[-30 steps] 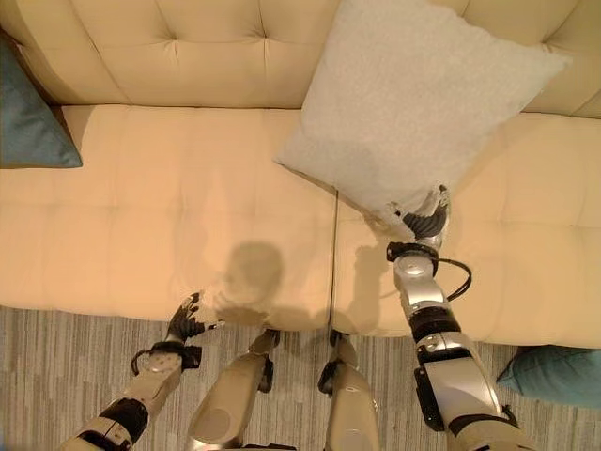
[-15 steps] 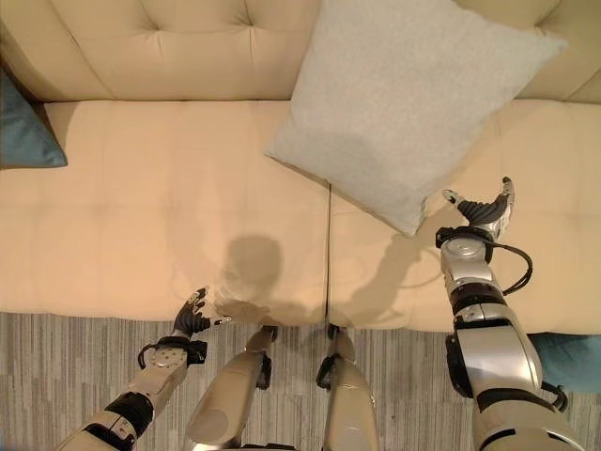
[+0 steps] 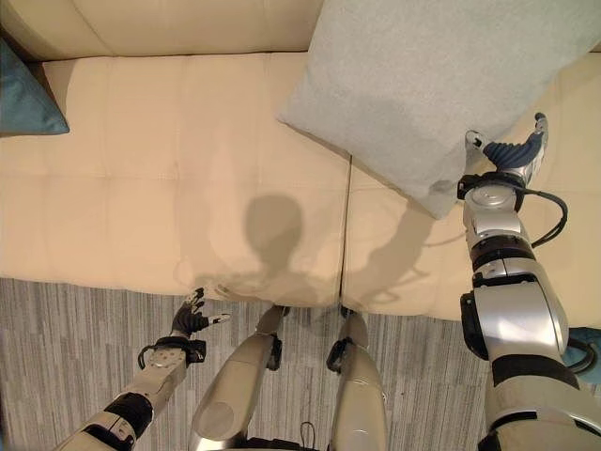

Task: Pick up all the scattered cushions and arrange them neatly on the sofa.

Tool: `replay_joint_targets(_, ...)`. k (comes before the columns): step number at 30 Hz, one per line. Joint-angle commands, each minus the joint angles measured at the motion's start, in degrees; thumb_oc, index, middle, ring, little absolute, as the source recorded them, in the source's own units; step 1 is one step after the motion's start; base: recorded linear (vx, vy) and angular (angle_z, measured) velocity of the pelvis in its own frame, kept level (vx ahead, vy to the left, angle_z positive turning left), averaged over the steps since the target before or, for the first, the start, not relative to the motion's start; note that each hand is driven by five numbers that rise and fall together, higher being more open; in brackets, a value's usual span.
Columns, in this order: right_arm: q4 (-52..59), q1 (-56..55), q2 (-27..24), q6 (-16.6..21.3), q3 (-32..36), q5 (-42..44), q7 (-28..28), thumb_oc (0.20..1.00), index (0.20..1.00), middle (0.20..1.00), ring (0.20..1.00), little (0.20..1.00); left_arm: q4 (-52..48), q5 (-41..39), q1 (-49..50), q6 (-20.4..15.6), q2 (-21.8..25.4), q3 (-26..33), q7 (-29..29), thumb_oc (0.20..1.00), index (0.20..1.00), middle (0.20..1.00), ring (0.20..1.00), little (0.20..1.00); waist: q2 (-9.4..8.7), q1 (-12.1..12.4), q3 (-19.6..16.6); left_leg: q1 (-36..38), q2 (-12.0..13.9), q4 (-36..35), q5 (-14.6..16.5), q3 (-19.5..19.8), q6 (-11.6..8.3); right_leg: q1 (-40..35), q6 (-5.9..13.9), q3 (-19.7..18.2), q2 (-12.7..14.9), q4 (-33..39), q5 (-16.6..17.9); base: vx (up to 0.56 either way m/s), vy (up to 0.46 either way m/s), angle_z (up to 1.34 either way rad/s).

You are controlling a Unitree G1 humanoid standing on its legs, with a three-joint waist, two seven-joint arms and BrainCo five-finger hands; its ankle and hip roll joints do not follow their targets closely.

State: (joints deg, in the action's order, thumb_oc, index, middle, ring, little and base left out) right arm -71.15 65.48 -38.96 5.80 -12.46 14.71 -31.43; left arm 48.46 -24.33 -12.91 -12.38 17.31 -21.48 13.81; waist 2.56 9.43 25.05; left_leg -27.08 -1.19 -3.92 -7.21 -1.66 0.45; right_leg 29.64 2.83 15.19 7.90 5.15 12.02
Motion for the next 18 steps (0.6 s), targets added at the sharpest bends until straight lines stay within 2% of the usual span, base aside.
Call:
replay_joint_targets(1,-0.39,6.67,-3.75,1.83,-6.03,1.42,0.11,1.0,1.0,1.0,1.0,1.0,-2.43,-1.22,0.46,-2.18,1.67,-2.16,0.14,1.0,1.0,1.0,1.0,1.0,1.13,1.33,-0.07,-1.96,-0.38,-1.08,-1.14,6.68,-4.6,-0.09,7.79,-0.95,3.27,-6.72,-4.53,0.0,0.014,0.05)
replay_joint_targets(8,0.66,9.0,1.43,2.8,-7.35,3.31,1.66,1.0,1.0,1.0,1.0,1.0,-5.36,-1.75,-0.32,-2.92,2.04,-3.22,0.06,1.0,1.0,1.0,1.0,1.0,2.04,2.42,0.64,-3.96,-0.74,-0.83,-1.58,6.9,-4.43,1.84,7.8,-1.3,3.44,-6.39,-3.98,0.0,0.002,0.0)
replay_joint_targets(9,0.89,9.15,2.0,2.84,-7.39,3.62,1.93,0.598,0.598,0.598,0.598,0.598,-5.73,-1.7,-0.43,-3.02,2.14,-3.3,-0.01,1.0,1.0,1.0,1.0,1.0,2.1,2.5,0.7,-4.15,-0.74,-0.75,-1.64,6.83,-4.46,1.91,7.79,-1.38,3.45,-6.3,-3.93,0.0,0.0,0.0)
replay_joint_targets(10,0.9,9.15,2.01,2.83,-7.39,3.62,1.92,0.504,0.504,0.504,0.504,0.504,-5.74,-1.7,-0.42,-3.02,2.14,-3.3,-0.01,1.0,1.0,1.0,1.0,1.0,2.09,2.49,0.7,-4.15,-0.74,-0.75,-1.64,6.83,-4.46,1.91,7.79,-1.39,3.45,-6.29,-3.93,0.0,0.0,0.0)
replay_joint_targets(11,1.23,9.42,3.12,3.34,-7.02,4.99,2.27,0.225,0.225,0.225,0.225,0.225,-6.06,-1.63,-0.67,-3.12,2.3,-3.67,-0.08,1.0,1.0,1.0,1.0,1.0,2.23,2.75,0.88,-4.35,-0.81,-0.58,-1.66,6.96,-4.46,2.03,7.81,-1.51,3.57,-6.2,-3.87,0.0,0.0,0.0)
replay_joint_targets(12,1.62,9.7,3.6,3.54,-7.07,5.46,2.36,0.2,0.2,0.2,0.2,0.2,-6.64,-1.63,-0.8,-3.17,2.53,-3.8,-0.09,1.0,1.0,1.0,1.0,1.0,2.24,2.78,0.95,-4.5,-0.85,-0.52,-1.71,6.89,-4.48,2.16,7.81,-1.6,3.56,-6.18,-3.8,0.0,0.0,0.0)
replay_joint_targets(18,3.52,10.73,4.42,3.93,-8.15,4.81,2.96,0.2,0.2,0.2,0.2,0.2,-8.66,-0.66,-0.65,-3.21,3.4,-4.46,-0.34,1.0,1.0,1.0,1.0,1.0,2.53,3.16,1.35,-4.69,-1.04,-0.23,-1.85,6.91,-4.56,2.05,7.78,-1.59,3.83,-6.05,-3.71,0.0,0.0,0.0)
